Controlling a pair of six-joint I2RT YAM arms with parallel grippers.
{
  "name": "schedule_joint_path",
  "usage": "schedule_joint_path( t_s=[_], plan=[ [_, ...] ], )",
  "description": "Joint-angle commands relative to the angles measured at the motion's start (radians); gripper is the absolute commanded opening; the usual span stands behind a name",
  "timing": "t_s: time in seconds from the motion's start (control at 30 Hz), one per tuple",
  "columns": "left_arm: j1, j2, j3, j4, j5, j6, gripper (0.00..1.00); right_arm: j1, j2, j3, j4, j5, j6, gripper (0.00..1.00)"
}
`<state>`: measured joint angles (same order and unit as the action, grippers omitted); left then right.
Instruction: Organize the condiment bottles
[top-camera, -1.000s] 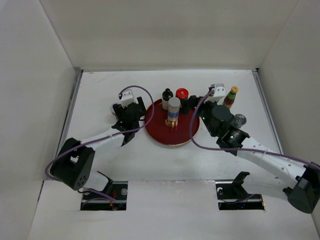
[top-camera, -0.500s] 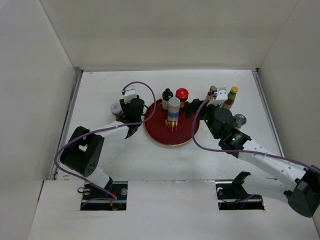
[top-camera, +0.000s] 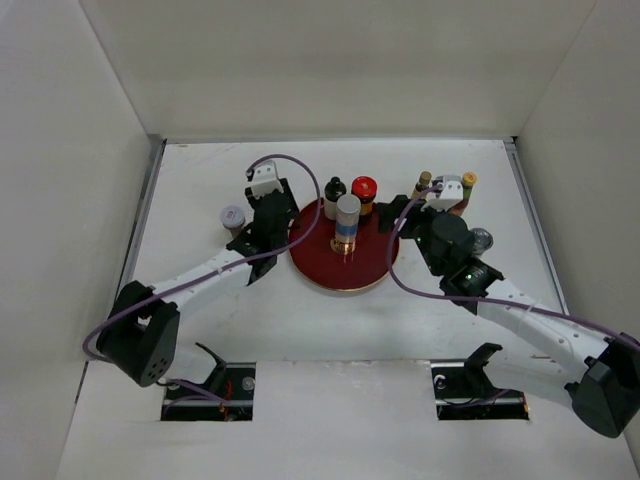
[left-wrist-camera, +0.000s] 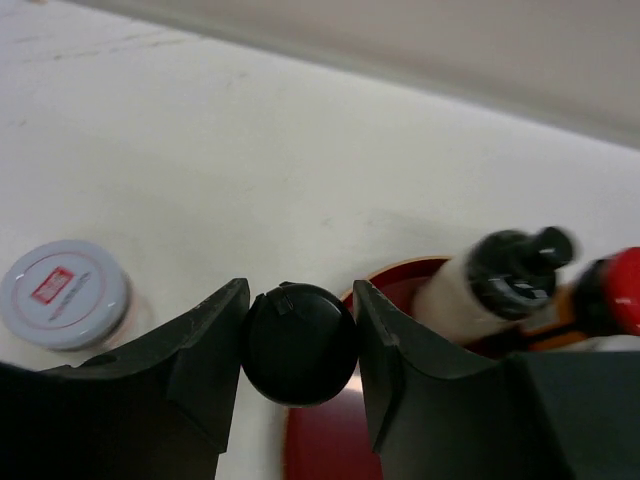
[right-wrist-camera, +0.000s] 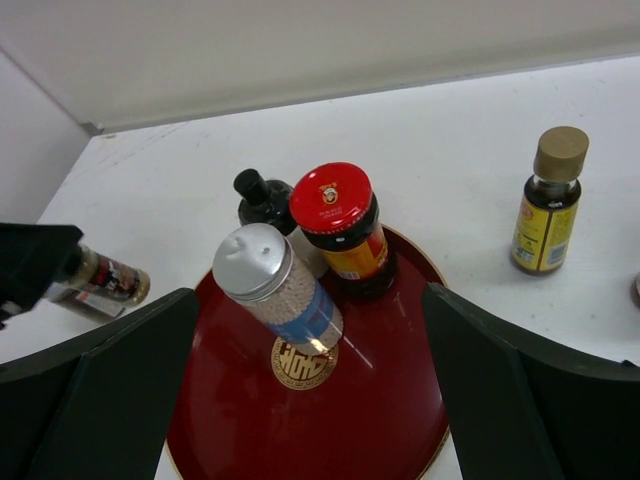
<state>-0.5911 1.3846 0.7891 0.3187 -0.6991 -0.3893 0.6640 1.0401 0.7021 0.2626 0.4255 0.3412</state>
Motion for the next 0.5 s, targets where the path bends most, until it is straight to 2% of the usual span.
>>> schedule_joint_path(
  t_s=[0.0,0.17,0.47],
  plan=[
    [-0.052,0.011,0.087,0.065,0.038,-0.003,0.26,-0.019,-0.023,-0.012,0.067,0.010,0.027,1.00],
    [-0.068,0.149,0.174,0.086,0.092,-0.051,0.26,-0.028,-0.045,-0.029,0.079,0.012,0.030,1.00],
    [-0.088,0.346,0.249,0.158,0.085,-0.051,0.26,-0.030,-0.029,-0.027,0.079,0.010,0.033,1.00]
  ],
)
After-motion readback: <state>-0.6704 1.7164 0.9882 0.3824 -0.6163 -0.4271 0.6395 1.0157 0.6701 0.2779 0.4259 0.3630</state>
